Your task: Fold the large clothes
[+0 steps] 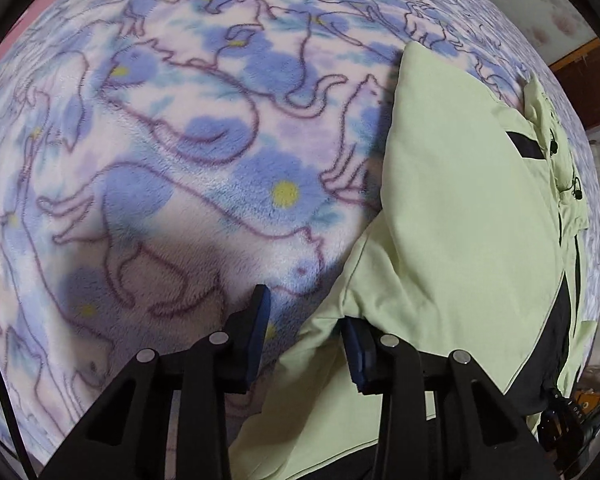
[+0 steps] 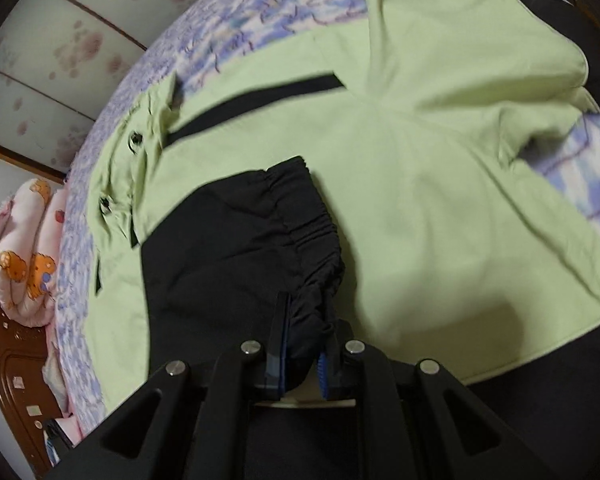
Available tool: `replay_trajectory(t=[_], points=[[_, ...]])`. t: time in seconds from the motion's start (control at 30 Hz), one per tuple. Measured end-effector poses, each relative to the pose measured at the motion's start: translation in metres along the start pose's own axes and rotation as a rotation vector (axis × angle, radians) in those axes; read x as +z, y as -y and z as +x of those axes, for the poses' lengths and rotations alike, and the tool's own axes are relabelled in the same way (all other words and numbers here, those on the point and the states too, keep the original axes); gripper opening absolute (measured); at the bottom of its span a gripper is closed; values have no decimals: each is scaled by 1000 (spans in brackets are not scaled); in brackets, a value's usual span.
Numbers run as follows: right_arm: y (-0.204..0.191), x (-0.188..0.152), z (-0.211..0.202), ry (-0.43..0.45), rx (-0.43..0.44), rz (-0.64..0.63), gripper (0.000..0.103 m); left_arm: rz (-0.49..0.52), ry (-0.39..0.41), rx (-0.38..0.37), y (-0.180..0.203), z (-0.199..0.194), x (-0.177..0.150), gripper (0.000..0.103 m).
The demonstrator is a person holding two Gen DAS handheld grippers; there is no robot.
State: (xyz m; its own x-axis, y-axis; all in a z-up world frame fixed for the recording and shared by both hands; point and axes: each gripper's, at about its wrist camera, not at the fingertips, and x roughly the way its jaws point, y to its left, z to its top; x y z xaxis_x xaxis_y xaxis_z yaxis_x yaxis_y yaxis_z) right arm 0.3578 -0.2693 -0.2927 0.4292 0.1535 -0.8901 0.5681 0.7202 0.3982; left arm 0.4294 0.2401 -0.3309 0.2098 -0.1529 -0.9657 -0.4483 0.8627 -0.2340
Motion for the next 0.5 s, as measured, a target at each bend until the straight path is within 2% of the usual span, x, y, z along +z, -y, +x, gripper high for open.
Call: replay_trajectory(t=[0.1,0.17,0.33,0.43,0.5], points=[[-5,-6,6,5,-29,-70,11,-70,-8,-36,-7,2,-2,35],[-5,-6,13,-2,-35,-88,11,-69,-10,-35,-9,2,-1,35],[-2,-2,13,-30,-47,-36,11,41,15,80,15,1,-5,34],[-6,-3,4,-23,-96,-17,19,142,20,163,33,-10,-6,34],[-9,-4,-8,0,-137,-20,32,196,35,176,43,-20,-10,35]])
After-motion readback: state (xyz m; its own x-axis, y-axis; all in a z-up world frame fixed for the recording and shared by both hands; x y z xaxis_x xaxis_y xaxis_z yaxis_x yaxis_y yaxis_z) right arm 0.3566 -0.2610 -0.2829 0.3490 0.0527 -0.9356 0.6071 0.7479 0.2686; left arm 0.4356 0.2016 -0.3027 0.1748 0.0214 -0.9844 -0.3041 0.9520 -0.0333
